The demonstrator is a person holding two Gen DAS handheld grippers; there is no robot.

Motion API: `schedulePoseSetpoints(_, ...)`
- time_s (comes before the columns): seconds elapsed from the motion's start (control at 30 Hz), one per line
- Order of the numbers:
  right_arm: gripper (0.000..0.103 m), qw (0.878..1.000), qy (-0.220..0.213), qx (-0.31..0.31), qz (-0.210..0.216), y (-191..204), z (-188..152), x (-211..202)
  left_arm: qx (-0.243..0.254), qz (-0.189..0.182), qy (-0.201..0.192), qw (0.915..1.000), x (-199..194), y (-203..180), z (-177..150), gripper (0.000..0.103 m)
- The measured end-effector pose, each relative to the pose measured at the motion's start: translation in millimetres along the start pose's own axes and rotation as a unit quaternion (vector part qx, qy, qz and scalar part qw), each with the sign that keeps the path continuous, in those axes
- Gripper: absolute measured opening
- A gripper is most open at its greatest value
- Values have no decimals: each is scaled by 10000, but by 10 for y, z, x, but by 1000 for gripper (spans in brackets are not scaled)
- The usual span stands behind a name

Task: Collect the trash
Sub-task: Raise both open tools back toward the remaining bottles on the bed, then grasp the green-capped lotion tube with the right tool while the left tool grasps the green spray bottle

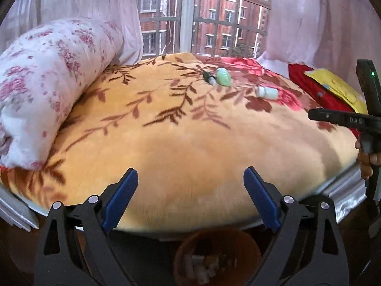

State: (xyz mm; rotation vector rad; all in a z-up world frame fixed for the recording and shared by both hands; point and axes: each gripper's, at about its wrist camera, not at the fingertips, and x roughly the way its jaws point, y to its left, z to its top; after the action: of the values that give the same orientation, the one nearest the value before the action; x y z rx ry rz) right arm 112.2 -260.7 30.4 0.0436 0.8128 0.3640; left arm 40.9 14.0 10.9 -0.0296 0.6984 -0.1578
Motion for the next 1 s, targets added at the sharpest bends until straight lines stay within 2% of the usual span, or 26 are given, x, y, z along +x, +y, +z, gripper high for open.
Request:
schedulePoseSetpoints(0.17,63,9978,84,526,406,-136,460,445,-252,-68,207,9994,488,-37,448,88)
schedulePoseSetpoints(0.3,63,9951,210,865,427,-243,926,955,-373,51,326,9988,974,-61,840,88)
schedulePoseSetpoints(0.43,63,9949,356,924,191,-322,1443,1529,-289,414,315,9982,1378,5,1072,88)
schedulePoseSetpoints(0.57,63,9918,617,1122,-61,-443,1813,2081,-392,578,377,9968,1638,156,1137,88)
schedulePoseSetpoints(0.7,63,9836,997,1489,-224,-568,2065,2560,-710,375,576,9951,1844,299,1107,88)
schedulePoseSetpoints(0.8,62,9774,1304,1606,-431,-609,2151,2820,-803,259,728,9938,1955,338,1082,88)
schedulePoseSetpoints(0.87,53,9708,1585,1719,-544,-639,2179,3040,-822,201,796,9932,1999,344,1065,88)
schedulePoseSetpoints(0.93,50,9648,1760,1840,-661,-653,2173,3212,-827,133,823,9931,2026,345,1046,88)
schedulePoseSetpoints(1.0,49,9642,1745,1766,-931,-600,2188,3261,-830,99,836,9930,2042,344,1031,88)
